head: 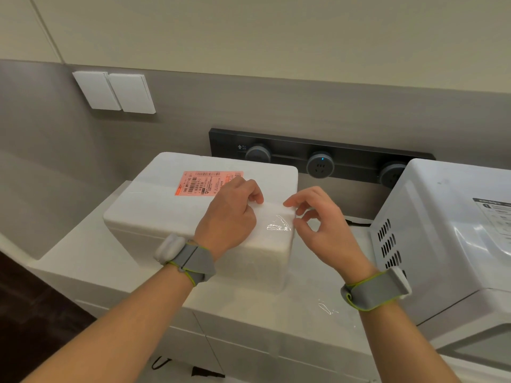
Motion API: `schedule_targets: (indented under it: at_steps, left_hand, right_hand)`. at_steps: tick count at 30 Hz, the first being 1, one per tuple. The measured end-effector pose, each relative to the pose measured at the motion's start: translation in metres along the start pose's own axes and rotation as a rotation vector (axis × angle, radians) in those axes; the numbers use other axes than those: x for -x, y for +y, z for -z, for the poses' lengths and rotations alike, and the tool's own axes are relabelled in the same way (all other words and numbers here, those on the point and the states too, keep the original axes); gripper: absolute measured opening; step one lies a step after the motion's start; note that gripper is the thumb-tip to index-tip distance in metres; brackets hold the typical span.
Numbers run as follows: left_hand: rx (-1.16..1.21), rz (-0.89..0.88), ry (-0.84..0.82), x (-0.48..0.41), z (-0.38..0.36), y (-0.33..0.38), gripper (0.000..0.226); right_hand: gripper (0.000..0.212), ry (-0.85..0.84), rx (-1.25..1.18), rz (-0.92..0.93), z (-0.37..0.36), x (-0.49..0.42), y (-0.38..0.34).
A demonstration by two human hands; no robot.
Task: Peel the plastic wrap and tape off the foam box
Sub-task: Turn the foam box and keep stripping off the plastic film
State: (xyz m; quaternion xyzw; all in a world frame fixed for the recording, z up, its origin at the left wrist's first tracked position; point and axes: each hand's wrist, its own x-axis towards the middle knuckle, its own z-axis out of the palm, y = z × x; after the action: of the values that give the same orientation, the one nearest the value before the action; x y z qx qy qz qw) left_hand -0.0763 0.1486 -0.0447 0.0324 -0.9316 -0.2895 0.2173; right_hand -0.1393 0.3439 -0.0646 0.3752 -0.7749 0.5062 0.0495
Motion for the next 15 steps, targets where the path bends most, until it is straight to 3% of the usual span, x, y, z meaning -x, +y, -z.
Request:
schedule_targets:
  at_steps: [9,15]
  left_hand:
    - [-0.01,0.002,0.002,-0.001,0.001,0.002,0.036]
    - [-0.008,0.007,-0.007,-0.002,0.001,0.001,0.037]
  right_hand:
    - [0.06,0.094,-0.238,-0.06,-0.011,0.005,0.007]
    - [0.052,0.292,-0.375,-0.247,-0.026,0.013,0.017]
